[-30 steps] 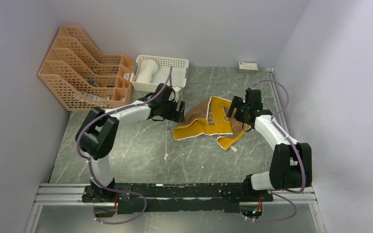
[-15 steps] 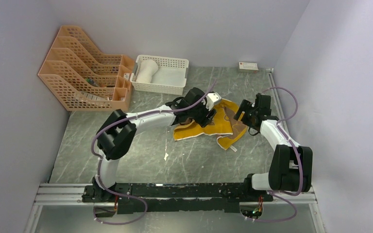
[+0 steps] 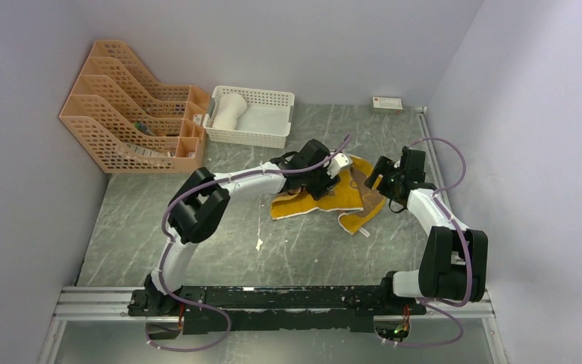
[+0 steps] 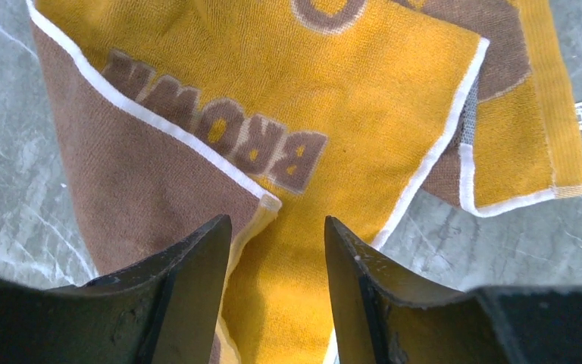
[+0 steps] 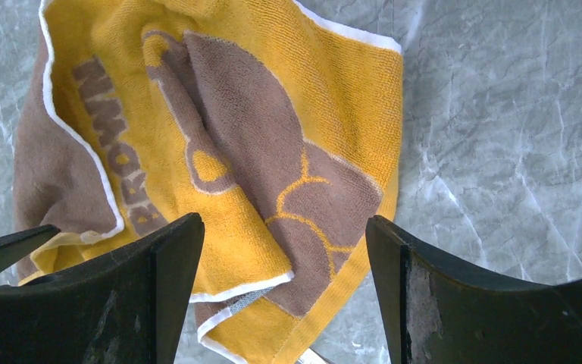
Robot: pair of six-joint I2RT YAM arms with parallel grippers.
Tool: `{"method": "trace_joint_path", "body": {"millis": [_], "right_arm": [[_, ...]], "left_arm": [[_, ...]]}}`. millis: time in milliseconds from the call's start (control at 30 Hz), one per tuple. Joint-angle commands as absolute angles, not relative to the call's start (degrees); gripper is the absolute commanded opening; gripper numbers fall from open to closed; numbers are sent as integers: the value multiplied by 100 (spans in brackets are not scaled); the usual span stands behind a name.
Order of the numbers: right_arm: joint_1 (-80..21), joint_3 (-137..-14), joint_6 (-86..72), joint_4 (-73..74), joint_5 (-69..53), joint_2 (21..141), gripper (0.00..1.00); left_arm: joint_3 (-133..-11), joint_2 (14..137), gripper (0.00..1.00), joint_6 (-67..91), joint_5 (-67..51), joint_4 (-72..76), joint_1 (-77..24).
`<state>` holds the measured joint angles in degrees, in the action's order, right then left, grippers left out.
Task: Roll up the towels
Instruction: Place the towel at the center of the board, then flatten out the towel at the center of the board.
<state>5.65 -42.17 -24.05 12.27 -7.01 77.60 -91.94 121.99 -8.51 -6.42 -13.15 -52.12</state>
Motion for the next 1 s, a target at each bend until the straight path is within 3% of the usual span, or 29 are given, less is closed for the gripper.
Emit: {"method": "trace_joint_path", "body": {"millis": [0,133,267,300,600,867,967], "right_arm": [[637,-4131,-2391,1098,-774,7665,79],[667,-4152,-2402,1085,-759,7651,79],[762,-4232,-2488,1006,-699,7634,79],[795,-4256,-2526,957,-685,7634,79],[1079,-4890,-2726,632,-107,8260,78],[1084,-5152,-2558,151,-474,8908,64],[932,-5349,-2392,169,-418,9119,63]], "left_arm": [[-9575,12558,58,-1119,-561,-1667,-5226],[-9549,12723,51,-1129,-443,-1688,-5198],[-9510,12681,12,-1110,-275,-1736,-5082],[-9510,12621,9,-1103,-246,-1768,-5033],[-9245,11310,7,-586,-445,-2017,-3607],[-8758,10459,7,-62,289,-2665,-2071],[-8554,10204,7,-100,168,-2644,-1790]]}}
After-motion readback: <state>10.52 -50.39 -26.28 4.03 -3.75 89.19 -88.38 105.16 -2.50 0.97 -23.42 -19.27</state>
